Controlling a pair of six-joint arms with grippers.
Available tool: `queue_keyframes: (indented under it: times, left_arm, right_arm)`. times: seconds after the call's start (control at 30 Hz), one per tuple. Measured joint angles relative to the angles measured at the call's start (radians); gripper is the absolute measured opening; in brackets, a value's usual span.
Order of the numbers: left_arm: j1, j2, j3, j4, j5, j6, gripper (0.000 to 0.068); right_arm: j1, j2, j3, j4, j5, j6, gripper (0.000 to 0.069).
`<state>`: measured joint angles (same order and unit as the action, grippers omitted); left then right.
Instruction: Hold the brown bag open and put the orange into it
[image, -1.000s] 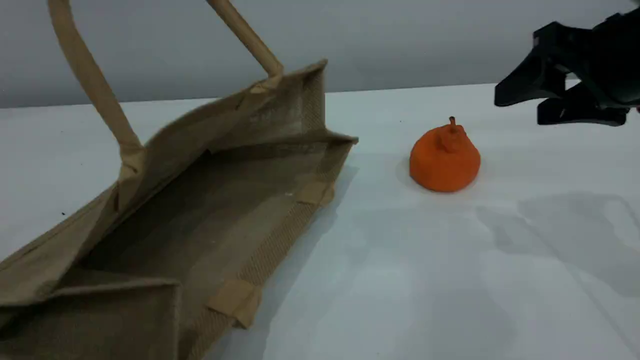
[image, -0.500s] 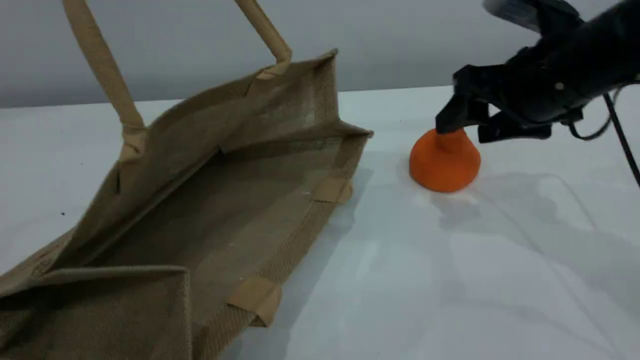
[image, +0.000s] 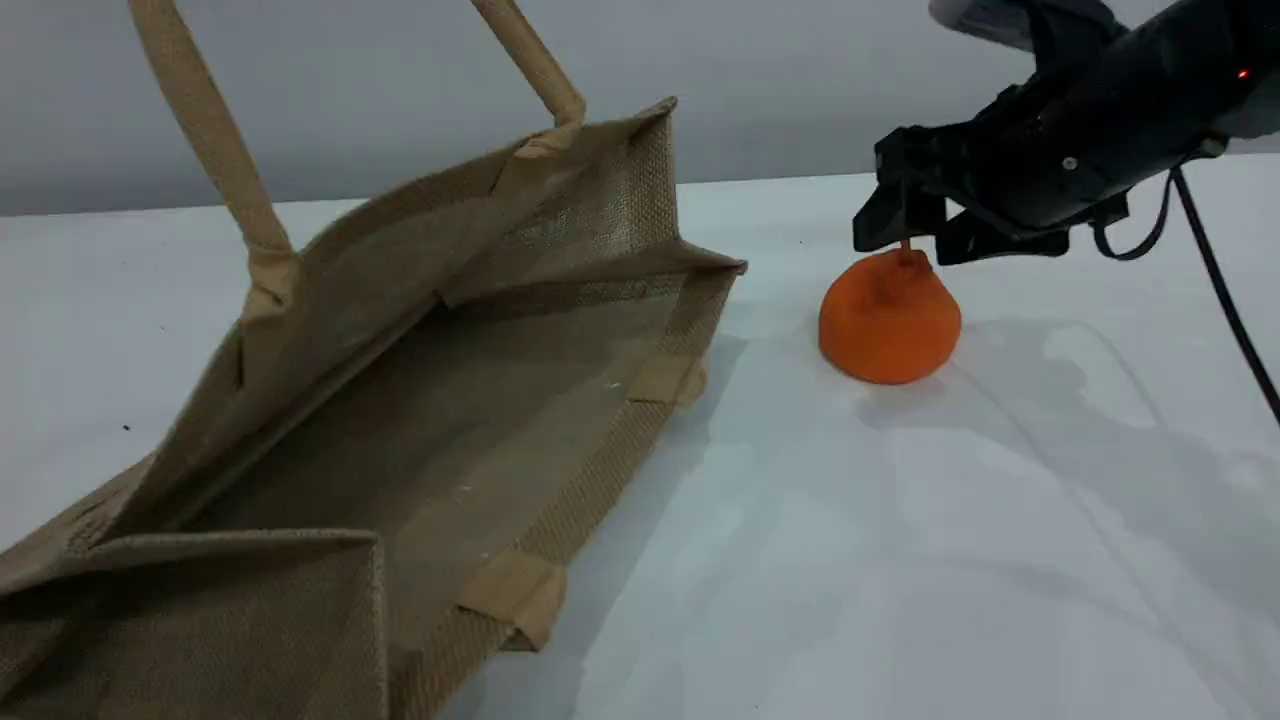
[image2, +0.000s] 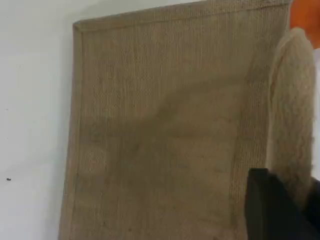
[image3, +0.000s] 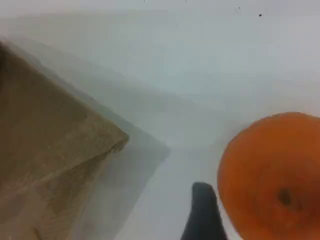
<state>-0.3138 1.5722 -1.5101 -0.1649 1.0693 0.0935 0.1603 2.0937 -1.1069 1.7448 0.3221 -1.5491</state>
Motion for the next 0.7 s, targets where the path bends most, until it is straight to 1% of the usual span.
queue_keyframes:
  times: [0.2, 0.37, 0.47, 0.53, 0.6, 0.7]
  left_arm:
    - [0.0, 0.0, 0.0, 0.0, -0.001, 0.0, 0.0081]
    - [0.0, 0.0, 0.0, 0.001, -0.002, 0.0, 0.0081]
    - [0.0, 0.0, 0.0, 0.001, -0.002, 0.0, 0.0081]
    - [0.0, 0.0, 0.0, 0.001, 0.0, 0.0, 0.0081]
    - [0.0, 0.0, 0.0, 0.001, 0.001, 0.0, 0.0081]
    - [0.0, 0.0, 0.0, 0.002, 0.001, 0.0, 0.0081]
  right_arm:
    - [0.0, 0.072, -0.048, 0.0, 0.0, -0.003, 0.0447]
    - [0.0, 0.103, -0.058, 0.0, 0.001, -0.02, 0.0445]
    - [0.0, 0.115, -0.059, 0.0, -0.001, -0.021, 0.0419]
    - [0.0, 0.126, -0.059, 0.0, -0.001, -0.021, 0.0371]
    - [0.0, 0.133, -0.059, 0.0, -0.001, -0.021, 0.0298]
    - [0.0, 0.132, -0.059, 0.0, 0.014, -0.021, 0.015]
